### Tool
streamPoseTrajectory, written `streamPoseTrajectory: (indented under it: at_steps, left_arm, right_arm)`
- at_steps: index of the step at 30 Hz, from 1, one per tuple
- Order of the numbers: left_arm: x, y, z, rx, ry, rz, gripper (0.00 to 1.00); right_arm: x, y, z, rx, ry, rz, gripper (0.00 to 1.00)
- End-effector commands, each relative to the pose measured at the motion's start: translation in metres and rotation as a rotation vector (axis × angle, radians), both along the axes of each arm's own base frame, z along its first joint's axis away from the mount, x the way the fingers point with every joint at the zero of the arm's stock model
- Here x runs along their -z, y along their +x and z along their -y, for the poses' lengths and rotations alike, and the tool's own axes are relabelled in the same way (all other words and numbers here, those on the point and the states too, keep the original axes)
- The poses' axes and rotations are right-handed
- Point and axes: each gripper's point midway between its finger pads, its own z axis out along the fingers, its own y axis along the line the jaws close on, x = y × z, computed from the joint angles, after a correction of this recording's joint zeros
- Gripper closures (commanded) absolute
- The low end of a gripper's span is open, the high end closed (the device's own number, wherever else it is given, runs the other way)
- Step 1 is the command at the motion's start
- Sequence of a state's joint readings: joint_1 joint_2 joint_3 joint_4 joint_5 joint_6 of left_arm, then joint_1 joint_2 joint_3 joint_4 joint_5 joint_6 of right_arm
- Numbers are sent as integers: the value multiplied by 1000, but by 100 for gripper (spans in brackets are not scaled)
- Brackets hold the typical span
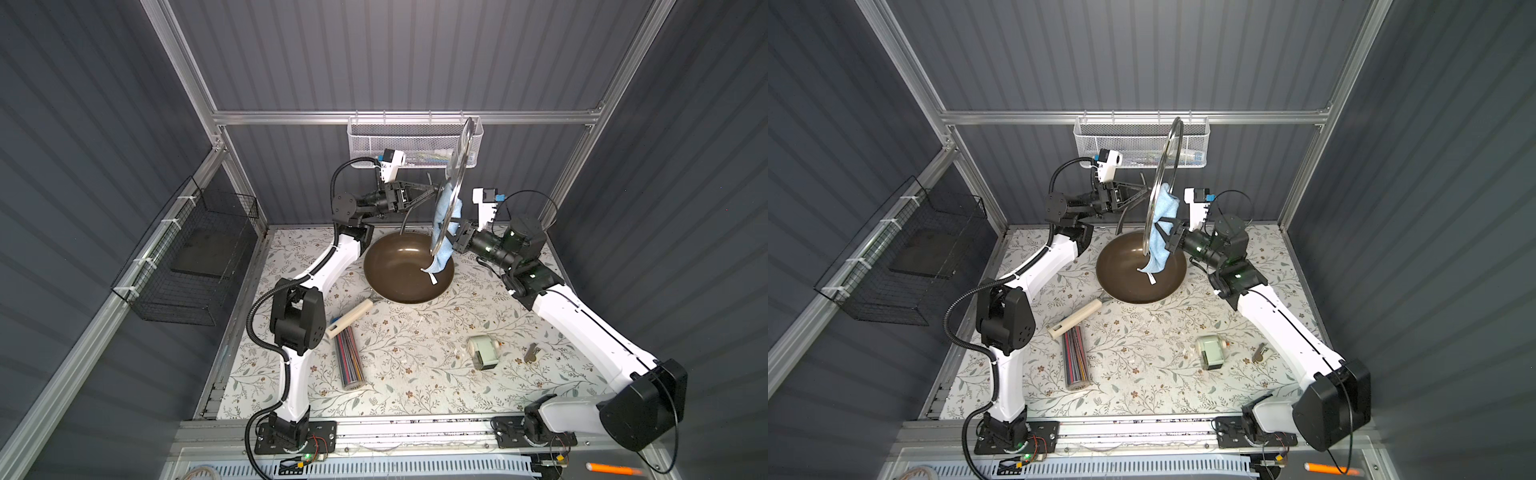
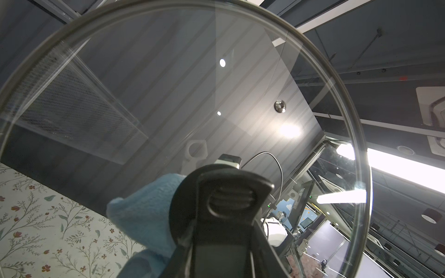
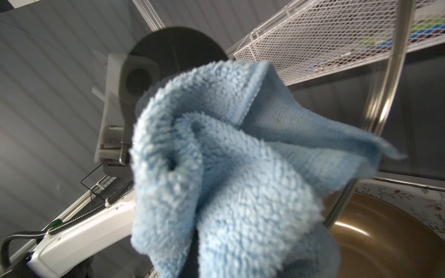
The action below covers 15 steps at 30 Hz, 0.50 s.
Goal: Wipe the pot lid with a cloth
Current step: Wipe the pot lid.
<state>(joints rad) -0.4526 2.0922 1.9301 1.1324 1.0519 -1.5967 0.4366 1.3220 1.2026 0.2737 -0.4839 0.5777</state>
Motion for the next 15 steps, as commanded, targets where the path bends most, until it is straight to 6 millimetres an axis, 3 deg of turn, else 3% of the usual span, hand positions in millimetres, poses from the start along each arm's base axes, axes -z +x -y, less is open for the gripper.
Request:
streamPoseTrajectory:
  at_steps: [1, 6, 15]
  left_arm:
    - [-32, -10, 5, -49, -122, 85, 100]
    - [-23, -6, 9, -46, -108, 71, 100]
    - [-14, -17, 9, -13, -100, 57, 100]
  right_arm:
    - [-32, -52, -26, -182, 19, 105, 100]
    - [-61, -66, -17, -168, 14, 205, 100]
    - [-115, -71, -15, -154, 12, 391, 100]
